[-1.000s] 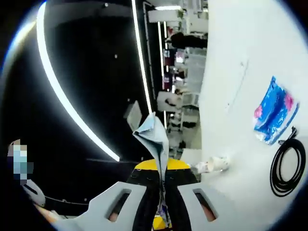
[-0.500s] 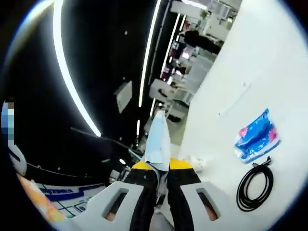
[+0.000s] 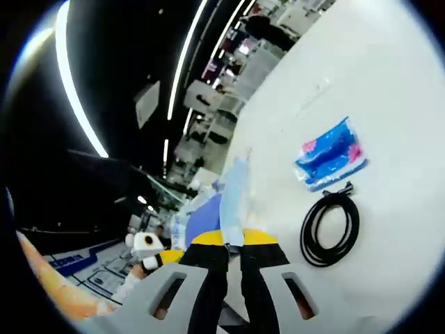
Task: Arrange the tabletop items into an orderly group along one side of the table until the central work area is clear of visible clutter.
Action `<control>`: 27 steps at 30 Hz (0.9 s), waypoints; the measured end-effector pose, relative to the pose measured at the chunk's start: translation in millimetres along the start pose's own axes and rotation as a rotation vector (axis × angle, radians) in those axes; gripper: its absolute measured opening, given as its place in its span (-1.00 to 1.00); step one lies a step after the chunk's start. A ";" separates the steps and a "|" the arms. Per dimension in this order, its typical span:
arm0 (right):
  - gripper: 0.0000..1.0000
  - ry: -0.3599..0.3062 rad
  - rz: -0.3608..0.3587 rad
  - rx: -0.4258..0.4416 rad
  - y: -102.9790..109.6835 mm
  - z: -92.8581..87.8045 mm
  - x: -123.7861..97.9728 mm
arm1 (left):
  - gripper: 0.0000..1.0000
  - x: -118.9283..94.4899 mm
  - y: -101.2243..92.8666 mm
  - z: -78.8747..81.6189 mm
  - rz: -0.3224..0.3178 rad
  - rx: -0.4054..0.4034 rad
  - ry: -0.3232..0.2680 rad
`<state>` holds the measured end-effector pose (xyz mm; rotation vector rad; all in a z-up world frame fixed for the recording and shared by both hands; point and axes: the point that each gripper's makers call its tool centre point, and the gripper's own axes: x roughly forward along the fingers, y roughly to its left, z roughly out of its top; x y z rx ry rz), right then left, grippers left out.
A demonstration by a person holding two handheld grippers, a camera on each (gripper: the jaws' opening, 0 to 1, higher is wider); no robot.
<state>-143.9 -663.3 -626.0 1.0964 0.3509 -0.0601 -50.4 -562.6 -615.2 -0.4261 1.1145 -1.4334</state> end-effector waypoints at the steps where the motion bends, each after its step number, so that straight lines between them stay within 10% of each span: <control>1: -0.96 0.017 -0.016 -0.032 -2.8 -1.4 2.4 | -1.00 0.2 3.8 8.2 0.001 -0.026 -0.049; 13: -0.99 0.036 -0.134 -0.172 -26.1 23.2 61.3 | -1.00 22.9 55.6 63.9 0.094 -0.086 -0.201; 27: -0.94 0.096 -0.277 -0.360 -54.3 36.7 100.8 | -1.00 64.5 116.0 86.8 0.293 -0.034 -0.080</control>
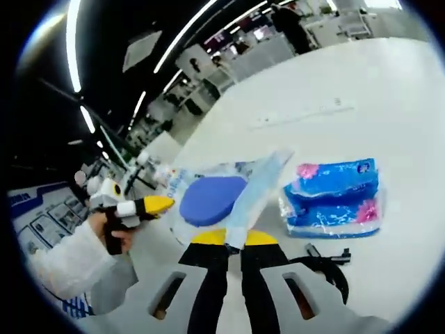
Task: Arrange the tabletop items into an orderly group along one side of the table until the central work area is clear of visible clutter.
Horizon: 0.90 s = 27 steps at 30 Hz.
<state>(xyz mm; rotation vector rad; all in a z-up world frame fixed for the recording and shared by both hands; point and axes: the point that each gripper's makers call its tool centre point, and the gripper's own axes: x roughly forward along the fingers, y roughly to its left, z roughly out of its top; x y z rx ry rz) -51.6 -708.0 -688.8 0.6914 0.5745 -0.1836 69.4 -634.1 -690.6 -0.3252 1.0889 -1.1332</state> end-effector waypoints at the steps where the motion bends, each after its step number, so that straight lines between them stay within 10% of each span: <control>1: -0.93 0.001 -0.003 0.004 -0.2 0.4 3.4 | -1.00 2.8 1.9 2.3 0.010 0.013 -0.006; 15: -0.84 0.063 0.014 -0.020 -13.7 -13.2 34.9 | -1.00 17.3 41.4 8.9 0.142 -0.037 -0.072; 27: -0.80 0.099 0.034 -0.086 -18.7 -21.0 24.9 | -1.00 26.9 47.3 13.7 0.119 -0.147 -0.176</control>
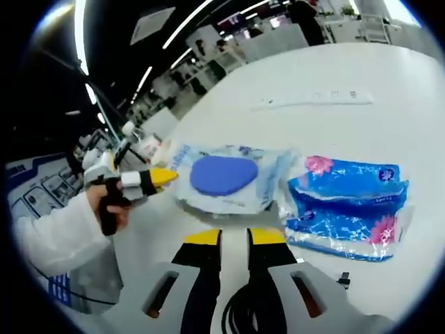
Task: Arrange the tabletop items into an orderly group along one side of the table until the central work area is clear of visible clutter.
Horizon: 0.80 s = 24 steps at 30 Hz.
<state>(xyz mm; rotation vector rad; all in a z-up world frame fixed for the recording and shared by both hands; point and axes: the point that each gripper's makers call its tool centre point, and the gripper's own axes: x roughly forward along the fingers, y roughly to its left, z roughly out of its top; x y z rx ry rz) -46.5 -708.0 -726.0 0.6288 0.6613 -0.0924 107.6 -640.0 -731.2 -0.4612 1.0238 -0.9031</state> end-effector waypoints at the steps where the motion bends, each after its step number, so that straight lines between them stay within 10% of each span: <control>1: -0.81 0.004 0.003 -0.005 0.2 -1.4 -0.3 | -1.00 1.2 -0.2 -1.0 -0.001 0.007 0.005; 8: -0.85 0.002 0.010 -0.047 2.7 -1.0 -8.1 | -1.00 4.6 1.8 -5.6 -0.027 0.037 0.049; 13: -0.77 -0.077 -0.039 -0.228 -11.3 21.6 -33.8 | -1.00 7.7 5.8 -8.5 -0.044 0.082 0.083; 24: -0.76 -0.017 -0.039 -0.229 -27.4 1.5 -51.6 | -1.00 7.2 11.9 -9.9 -0.082 0.131 0.146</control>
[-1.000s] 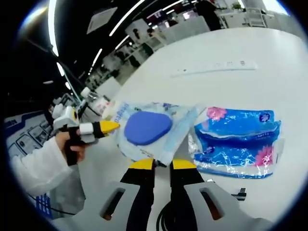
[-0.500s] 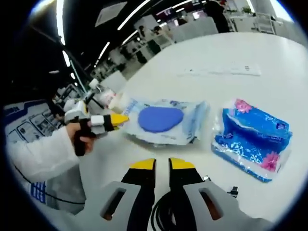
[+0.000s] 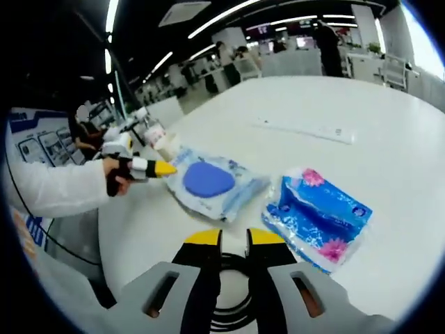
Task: Arrange the tabletop items into an orderly group along one side of the table until the central work area is clear of visible clutter.
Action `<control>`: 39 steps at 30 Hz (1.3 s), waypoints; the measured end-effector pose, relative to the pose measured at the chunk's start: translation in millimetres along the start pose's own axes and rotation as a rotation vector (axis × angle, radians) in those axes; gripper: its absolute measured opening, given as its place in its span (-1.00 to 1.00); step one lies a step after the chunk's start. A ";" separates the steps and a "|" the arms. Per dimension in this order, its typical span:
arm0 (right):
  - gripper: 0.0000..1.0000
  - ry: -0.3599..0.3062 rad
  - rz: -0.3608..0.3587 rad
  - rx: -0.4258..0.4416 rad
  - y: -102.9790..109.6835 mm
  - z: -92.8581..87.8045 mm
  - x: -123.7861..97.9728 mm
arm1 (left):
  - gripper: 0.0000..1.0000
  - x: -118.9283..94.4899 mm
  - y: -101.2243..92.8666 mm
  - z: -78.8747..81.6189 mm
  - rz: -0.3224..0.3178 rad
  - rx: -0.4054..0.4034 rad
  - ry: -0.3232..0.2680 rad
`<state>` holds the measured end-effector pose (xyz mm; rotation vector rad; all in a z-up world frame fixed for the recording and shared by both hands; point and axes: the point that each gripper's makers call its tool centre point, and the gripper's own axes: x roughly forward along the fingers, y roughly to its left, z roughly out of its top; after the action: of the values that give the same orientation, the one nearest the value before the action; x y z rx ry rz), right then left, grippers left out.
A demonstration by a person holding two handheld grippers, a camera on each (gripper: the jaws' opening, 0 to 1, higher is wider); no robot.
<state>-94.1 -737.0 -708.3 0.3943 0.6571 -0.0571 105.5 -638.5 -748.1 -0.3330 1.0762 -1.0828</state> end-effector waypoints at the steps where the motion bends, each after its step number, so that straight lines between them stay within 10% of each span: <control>1: -0.74 0.006 0.010 0.005 4.4 -1.5 1.9 | -1.00 0.4 2.1 0.6 0.006 0.029 -0.002; 15: -0.58 0.017 0.040 0.004 31.6 -6.8 0.5 | -0.10 -34.2 3.1 -1.0 0.068 0.152 -0.010; 22: -0.41 -0.001 -0.002 0.018 25.9 -13.5 -21.3 | 0.99 -61.8 2.2 -10.2 0.123 0.234 -0.044; 39: -0.02 -0.030 -0.132 0.103 7.2 -57.4 -86.5 | 1.00 -110.6 -32.3 -41.1 0.112 0.338 -0.025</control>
<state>-194.9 -715.0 -694.9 0.4478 0.6514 -0.2224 47.6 -550.4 -685.9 -0.0158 0.8608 -1.1341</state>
